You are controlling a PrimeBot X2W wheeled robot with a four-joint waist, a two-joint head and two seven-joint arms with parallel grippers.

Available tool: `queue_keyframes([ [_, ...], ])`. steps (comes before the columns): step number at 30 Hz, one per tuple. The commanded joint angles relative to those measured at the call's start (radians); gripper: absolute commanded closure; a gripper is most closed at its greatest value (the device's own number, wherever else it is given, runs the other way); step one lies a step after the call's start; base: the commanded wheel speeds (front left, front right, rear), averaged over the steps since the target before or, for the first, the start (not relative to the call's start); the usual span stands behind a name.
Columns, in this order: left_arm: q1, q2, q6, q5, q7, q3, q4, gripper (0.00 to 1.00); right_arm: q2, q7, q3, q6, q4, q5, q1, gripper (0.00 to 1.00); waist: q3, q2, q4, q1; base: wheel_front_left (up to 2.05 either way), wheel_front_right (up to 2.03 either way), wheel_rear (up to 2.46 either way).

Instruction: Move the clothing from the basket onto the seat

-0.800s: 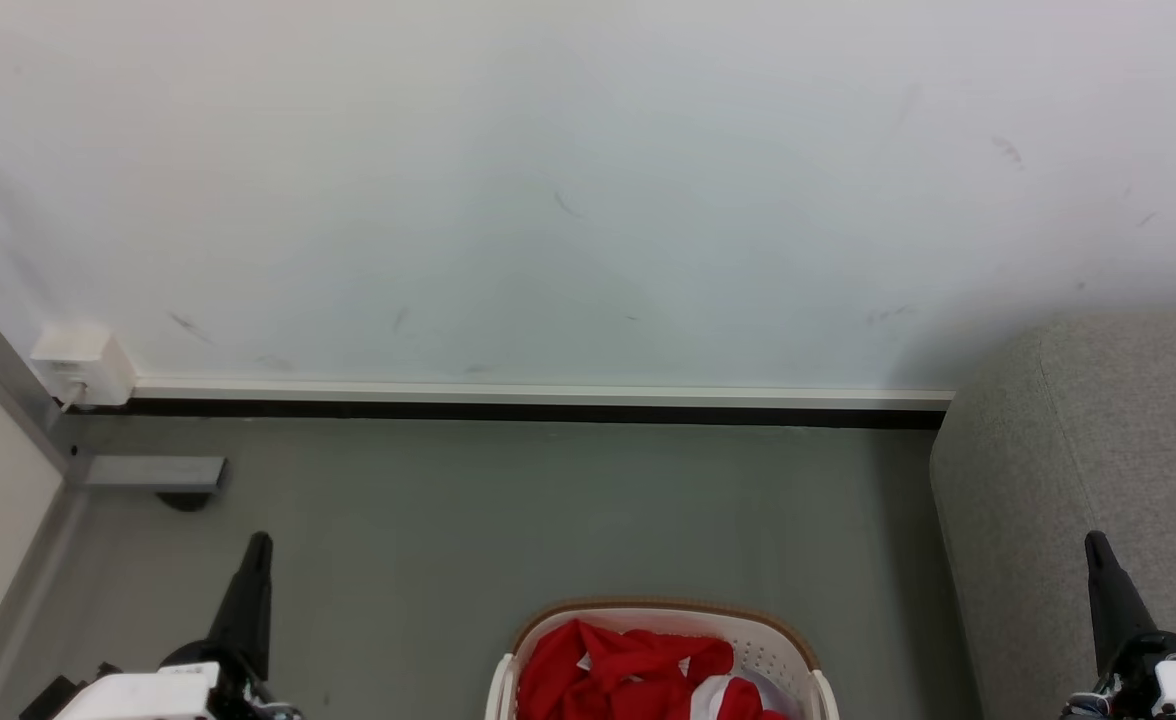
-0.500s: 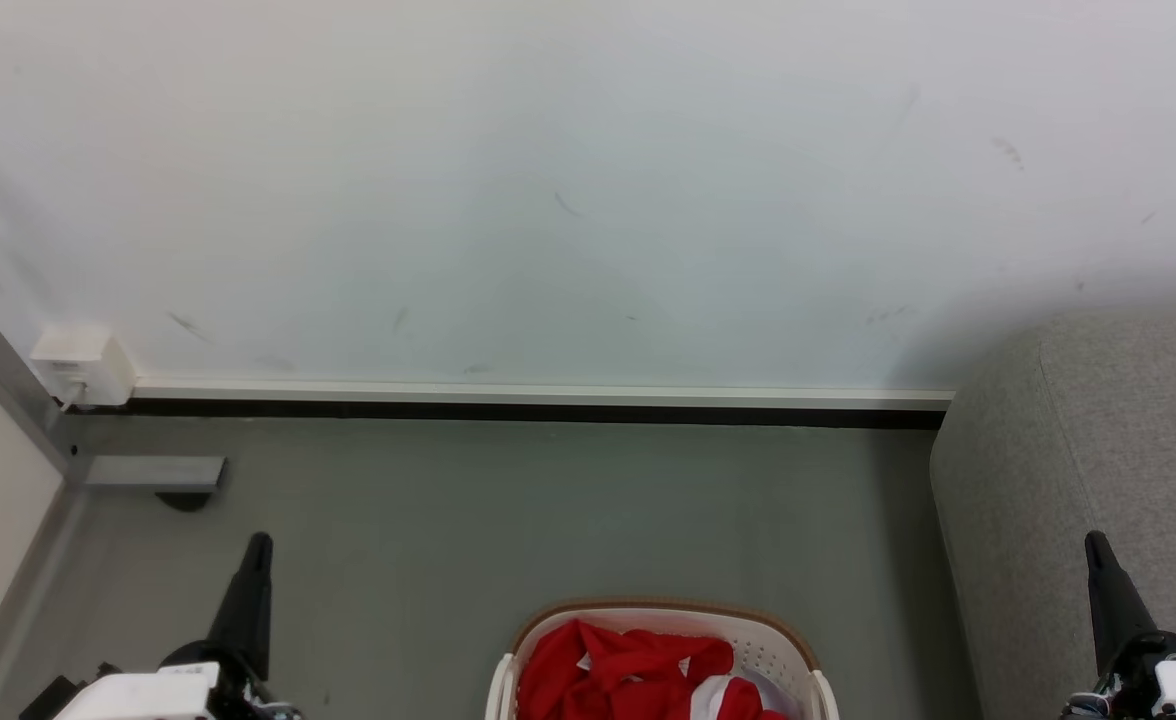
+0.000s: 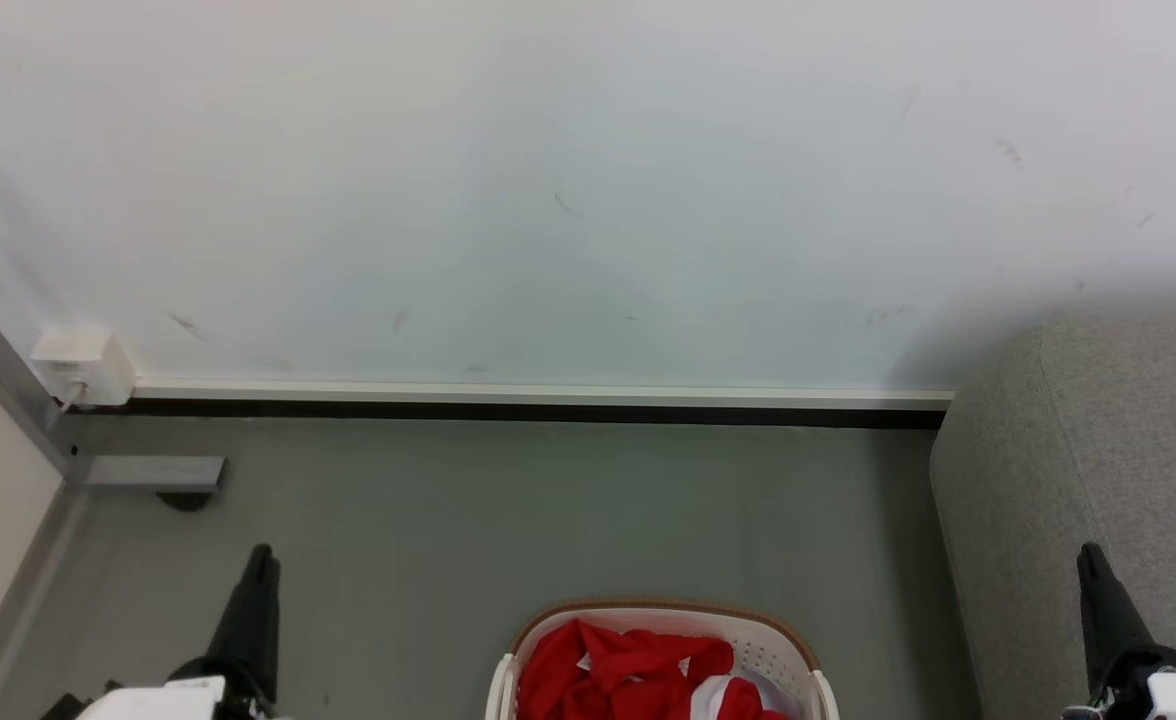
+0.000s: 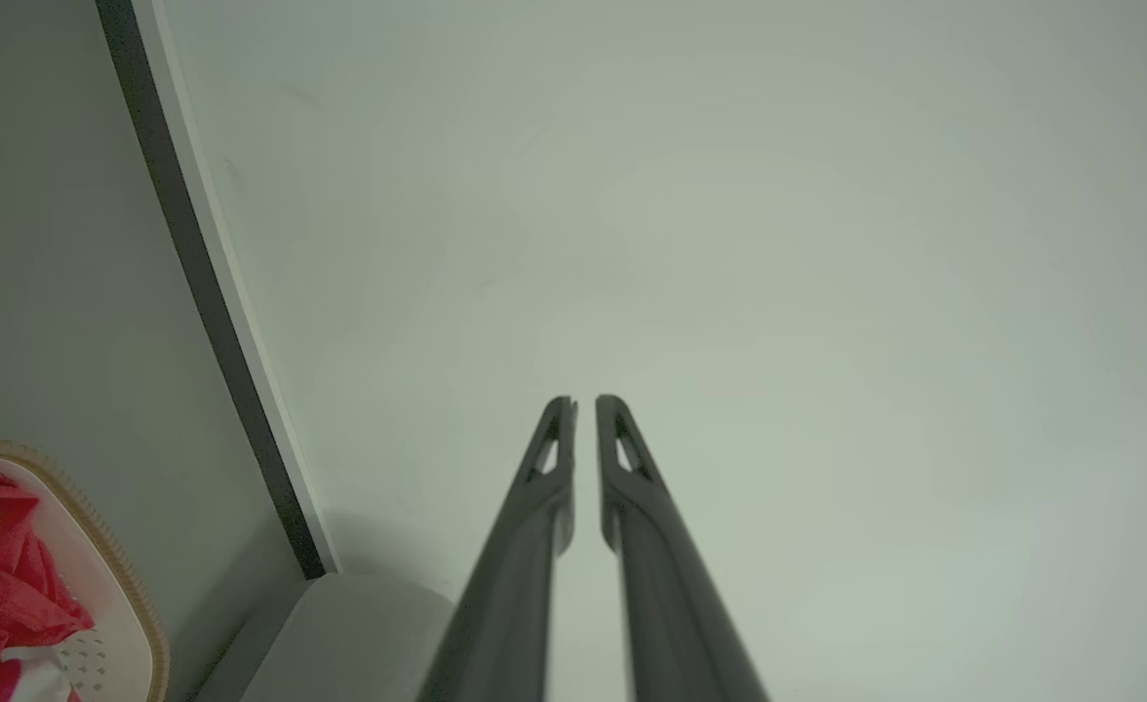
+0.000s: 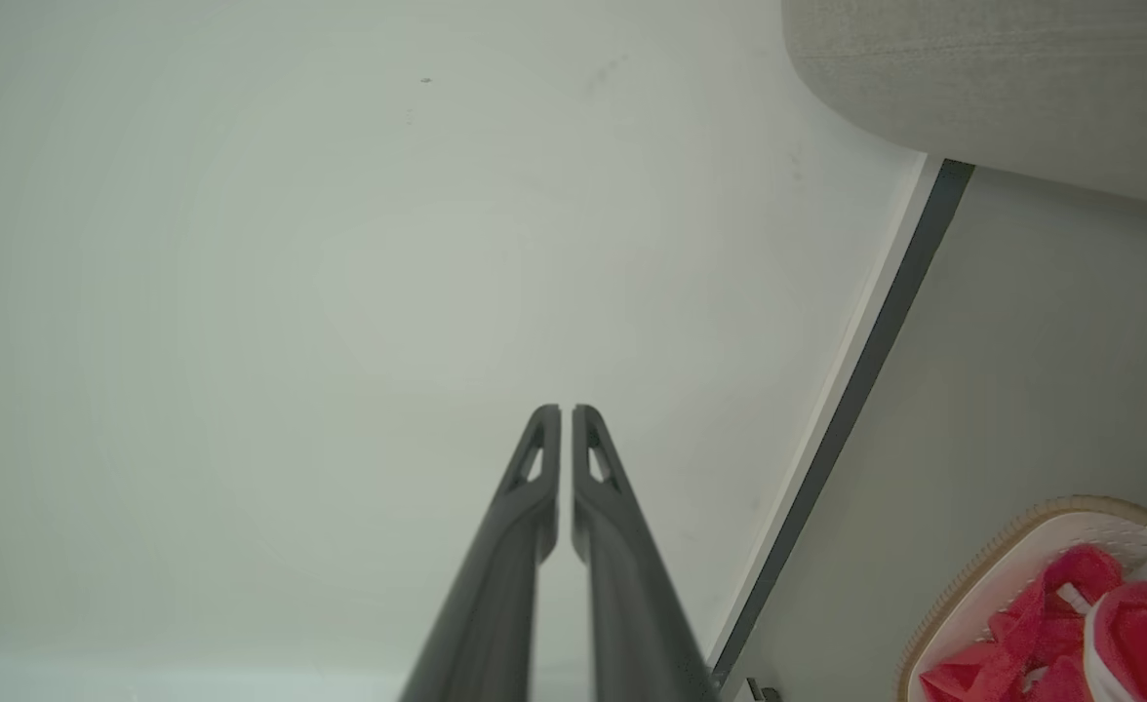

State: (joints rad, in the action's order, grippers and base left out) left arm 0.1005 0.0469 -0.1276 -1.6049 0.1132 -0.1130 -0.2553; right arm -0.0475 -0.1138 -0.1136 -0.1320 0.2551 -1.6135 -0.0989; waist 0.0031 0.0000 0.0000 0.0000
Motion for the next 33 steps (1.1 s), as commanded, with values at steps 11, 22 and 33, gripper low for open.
queue_keyframes([
  [11, -0.008, -0.001, 0.002, 0.05, -0.044, 0.014, 0.009, 0.0, 0.001, 0.04, 0.045, 0.0, -0.012, 0.02, -0.009, 0.0, 0.0, 0.0, -0.001, 0.0, 0.0, 0.0, 0.0],
  [22, -0.009, -0.002, 0.001, 0.23, -0.094, 0.017, 0.057, 0.0, -0.016, 0.094, 0.108, 0.0, -0.048, 0.154, -0.034, 0.0, -0.001, 0.0, -0.005, 0.0, 0.0, 0.0, 0.0],
  [33, -0.024, 0.0, 0.007, 0.465, -0.139, 0.027, 0.104, 0.0, -0.048, 0.139, 0.187, 0.001, -0.051, 0.351, -0.043, 0.0, -0.008, 0.0, -0.006, 0.0, 0.0, 0.0, 0.0],
])
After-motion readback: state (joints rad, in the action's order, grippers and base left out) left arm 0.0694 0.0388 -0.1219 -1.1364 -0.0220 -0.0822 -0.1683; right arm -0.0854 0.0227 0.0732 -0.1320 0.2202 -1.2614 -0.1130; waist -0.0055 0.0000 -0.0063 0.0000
